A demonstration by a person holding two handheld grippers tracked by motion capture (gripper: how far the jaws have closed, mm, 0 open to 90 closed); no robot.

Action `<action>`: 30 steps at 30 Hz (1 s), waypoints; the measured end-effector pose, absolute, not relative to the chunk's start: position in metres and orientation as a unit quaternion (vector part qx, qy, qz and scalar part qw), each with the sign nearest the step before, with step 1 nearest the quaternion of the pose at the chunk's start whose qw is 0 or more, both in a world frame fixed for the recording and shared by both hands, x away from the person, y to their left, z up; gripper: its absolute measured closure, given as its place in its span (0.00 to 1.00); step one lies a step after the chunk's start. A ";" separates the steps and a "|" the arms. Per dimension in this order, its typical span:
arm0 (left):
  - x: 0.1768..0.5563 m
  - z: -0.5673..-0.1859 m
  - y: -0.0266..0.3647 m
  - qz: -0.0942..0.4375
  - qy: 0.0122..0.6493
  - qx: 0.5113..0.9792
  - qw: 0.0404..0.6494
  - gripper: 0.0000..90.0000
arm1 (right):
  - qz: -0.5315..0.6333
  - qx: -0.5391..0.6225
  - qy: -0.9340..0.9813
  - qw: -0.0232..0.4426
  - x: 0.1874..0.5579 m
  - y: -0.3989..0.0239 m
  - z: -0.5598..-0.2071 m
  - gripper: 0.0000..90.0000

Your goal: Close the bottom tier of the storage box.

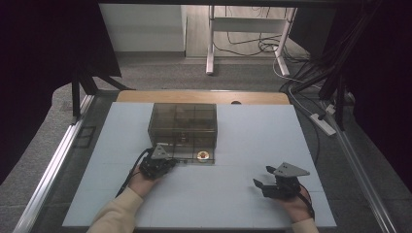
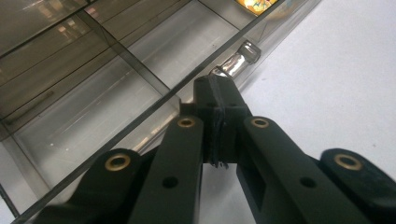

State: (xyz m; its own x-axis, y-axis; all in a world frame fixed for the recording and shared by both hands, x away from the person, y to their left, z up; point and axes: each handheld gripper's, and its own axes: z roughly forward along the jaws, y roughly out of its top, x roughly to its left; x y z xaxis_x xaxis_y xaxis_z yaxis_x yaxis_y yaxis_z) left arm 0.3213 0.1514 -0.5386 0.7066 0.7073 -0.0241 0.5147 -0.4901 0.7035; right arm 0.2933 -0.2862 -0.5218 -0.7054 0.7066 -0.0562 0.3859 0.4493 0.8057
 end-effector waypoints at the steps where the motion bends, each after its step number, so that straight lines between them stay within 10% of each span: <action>1: 0.322 -0.539 0.151 0.136 0.358 0.852 0.356 0.99 | 0.408 0.330 0.828 0.197 0.293 -0.286 -0.522 0.31; 30: 0.334 -0.539 0.153 0.130 0.367 0.849 0.359 0.99 | 0.404 0.330 0.830 0.196 0.294 -0.285 -0.523 0.31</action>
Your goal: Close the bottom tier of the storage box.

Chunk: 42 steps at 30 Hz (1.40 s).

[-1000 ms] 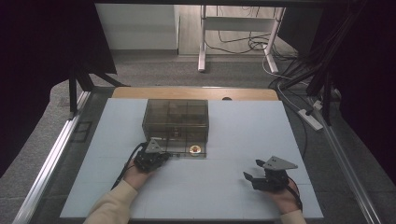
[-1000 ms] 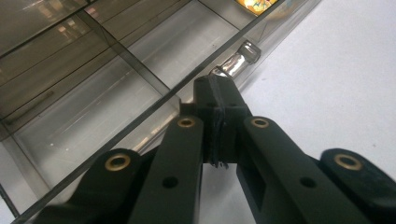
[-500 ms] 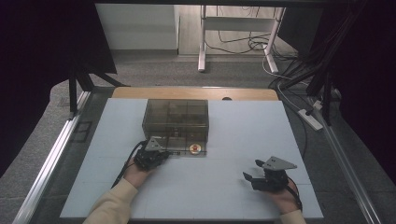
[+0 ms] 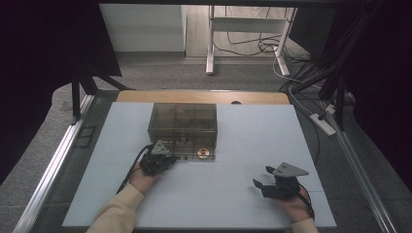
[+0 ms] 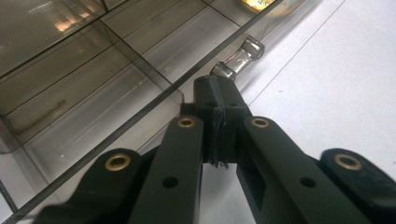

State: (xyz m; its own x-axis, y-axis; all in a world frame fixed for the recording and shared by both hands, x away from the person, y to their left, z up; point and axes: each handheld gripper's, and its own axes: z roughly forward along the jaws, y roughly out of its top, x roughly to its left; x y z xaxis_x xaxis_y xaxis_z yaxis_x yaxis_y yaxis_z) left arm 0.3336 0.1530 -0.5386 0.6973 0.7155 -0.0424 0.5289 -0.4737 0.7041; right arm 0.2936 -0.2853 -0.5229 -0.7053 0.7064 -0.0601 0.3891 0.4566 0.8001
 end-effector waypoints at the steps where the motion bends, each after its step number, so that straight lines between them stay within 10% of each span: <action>1: 0.334 -0.539 0.153 0.130 0.366 0.849 0.358 0.99 | 0.403 0.329 0.831 0.196 0.294 -0.285 -0.523 0.31; 42: 0.358 -0.537 0.152 0.139 0.379 0.840 0.363 0.99 | 0.400 0.329 0.833 0.194 0.295 -0.284 -0.525 0.30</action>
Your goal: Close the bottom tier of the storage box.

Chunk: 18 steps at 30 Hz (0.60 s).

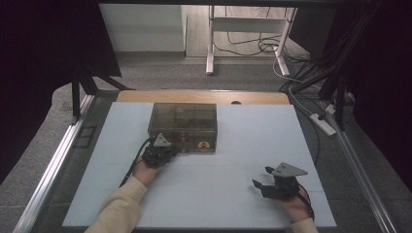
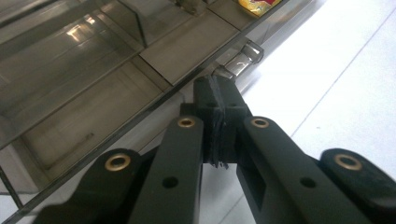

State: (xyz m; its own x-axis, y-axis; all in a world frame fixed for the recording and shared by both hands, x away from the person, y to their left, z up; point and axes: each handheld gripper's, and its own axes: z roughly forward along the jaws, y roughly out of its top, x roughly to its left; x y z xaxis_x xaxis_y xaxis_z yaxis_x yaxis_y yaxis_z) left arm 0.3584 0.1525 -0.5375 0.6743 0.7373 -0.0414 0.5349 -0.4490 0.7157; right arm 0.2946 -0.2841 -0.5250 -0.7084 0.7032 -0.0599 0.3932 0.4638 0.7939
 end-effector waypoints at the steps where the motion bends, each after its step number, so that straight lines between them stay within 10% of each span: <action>1: 0.359 -0.538 0.153 0.140 0.380 0.839 0.363 0.99 | 0.400 0.329 0.833 0.196 0.295 -0.284 -0.525 0.30; 18: 0.370 -0.538 0.151 0.144 0.385 0.837 0.362 0.99 | 0.400 0.329 0.832 0.196 0.294 -0.284 -0.525 0.30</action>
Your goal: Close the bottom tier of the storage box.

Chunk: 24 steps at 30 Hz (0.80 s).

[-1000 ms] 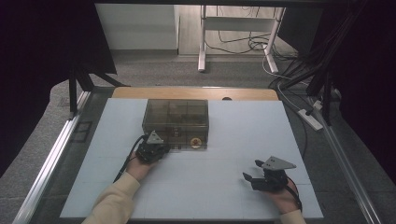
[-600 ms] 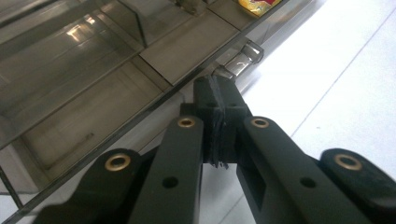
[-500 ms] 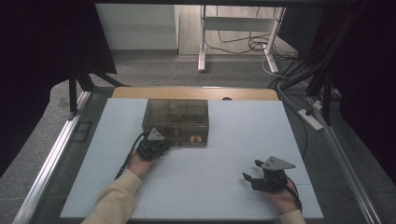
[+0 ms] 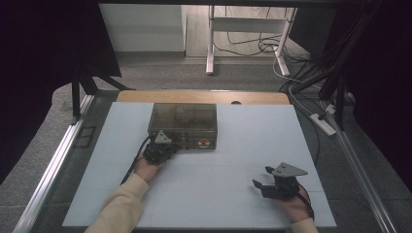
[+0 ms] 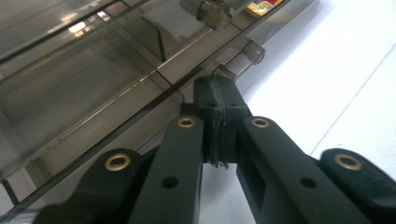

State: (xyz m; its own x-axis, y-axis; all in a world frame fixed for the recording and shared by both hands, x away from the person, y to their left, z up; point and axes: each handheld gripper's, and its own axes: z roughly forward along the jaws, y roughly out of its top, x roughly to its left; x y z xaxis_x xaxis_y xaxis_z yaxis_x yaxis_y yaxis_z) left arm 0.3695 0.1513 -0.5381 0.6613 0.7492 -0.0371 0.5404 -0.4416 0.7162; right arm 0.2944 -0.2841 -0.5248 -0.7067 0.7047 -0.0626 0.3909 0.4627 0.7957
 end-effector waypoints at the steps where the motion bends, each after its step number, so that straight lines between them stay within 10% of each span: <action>1: 0.370 -0.538 0.151 0.145 0.386 0.836 0.362 0.99 | 0.400 0.329 0.832 0.196 0.294 -0.284 -0.525 0.30; 24: 0.375 -0.539 0.151 0.146 0.392 0.833 0.361 0.99 | 0.405 0.331 0.829 0.198 0.295 -0.286 -0.523 0.25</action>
